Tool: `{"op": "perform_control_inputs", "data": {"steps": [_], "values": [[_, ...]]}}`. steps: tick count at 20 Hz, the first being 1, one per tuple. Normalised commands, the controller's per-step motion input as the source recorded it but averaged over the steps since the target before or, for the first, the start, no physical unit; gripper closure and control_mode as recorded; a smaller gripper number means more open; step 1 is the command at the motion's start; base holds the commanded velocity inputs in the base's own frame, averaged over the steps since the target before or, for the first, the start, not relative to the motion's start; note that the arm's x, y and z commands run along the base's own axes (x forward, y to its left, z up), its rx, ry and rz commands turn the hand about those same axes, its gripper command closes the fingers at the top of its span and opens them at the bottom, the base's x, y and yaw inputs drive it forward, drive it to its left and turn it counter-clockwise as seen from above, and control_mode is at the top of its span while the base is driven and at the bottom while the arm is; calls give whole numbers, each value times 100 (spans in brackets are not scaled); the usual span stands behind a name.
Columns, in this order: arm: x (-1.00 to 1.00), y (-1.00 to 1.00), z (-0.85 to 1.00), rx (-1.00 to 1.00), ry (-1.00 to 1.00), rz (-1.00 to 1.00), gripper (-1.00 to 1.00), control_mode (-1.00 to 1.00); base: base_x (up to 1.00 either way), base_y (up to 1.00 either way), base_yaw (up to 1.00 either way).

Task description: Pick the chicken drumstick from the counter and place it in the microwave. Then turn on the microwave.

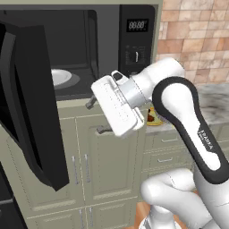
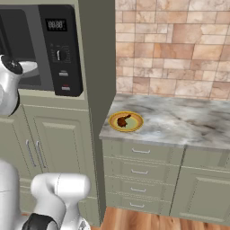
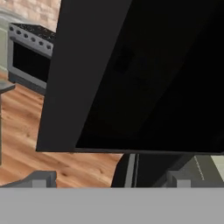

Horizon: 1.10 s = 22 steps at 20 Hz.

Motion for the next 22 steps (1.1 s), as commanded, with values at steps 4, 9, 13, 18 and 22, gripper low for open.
{"op": "perform_control_inputs", "data": {"steps": [4, 9, 13, 18, 22], "values": [[0, -40, -1, 0, 2, -17, -100, -100, 0, 0, 0], [0, -41, -5, 3, 9, -33, -100, -100, 0, 0, 0], [0, -42, -2, 4, 15, -35, -100, -100, 0, 0, 0], [11, -38, 0, 3, 17, -23, -100, -100, 0, 0, 0], [18, -36, 0, 5, 18, -22, -100, -100, 0, 0, 0]]}}
